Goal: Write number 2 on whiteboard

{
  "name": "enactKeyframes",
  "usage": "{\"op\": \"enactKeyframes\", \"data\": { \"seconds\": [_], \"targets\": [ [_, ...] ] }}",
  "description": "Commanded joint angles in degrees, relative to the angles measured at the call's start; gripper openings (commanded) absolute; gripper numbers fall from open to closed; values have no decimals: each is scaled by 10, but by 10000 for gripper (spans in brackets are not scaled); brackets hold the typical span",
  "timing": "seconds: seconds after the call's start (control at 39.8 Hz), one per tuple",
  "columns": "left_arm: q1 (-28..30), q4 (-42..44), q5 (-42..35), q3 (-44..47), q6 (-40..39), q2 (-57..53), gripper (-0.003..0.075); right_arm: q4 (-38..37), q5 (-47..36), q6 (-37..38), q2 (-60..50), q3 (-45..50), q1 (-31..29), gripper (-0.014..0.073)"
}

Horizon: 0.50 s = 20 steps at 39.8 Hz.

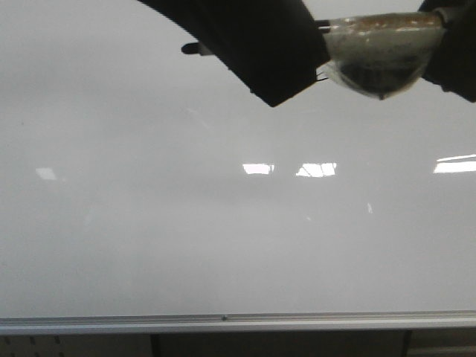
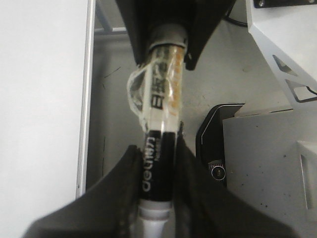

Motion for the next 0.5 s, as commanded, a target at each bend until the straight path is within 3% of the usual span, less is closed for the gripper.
{"op": "enactKeyframes", "data": {
  "seconds": [0.0, 0.13, 0.23, 0.48],
  "targets": [
    [-4, -20, -25, -19, -3, -17, 27, 17, -18, -4, -12, -19, -1, 191],
    [-4, -18, -23, -19, -3, -17, 7, 17, -14, -1, -12, -19, -2, 447],
    [-2, -1, -7, -20, -7, -18, 8, -6, -8, 20, -18, -21, -11, 569],
    [25, 177, 5, -20, -173, -56, 8, -87, -6, 162, -66, -20, -118, 579]
  ]
}}
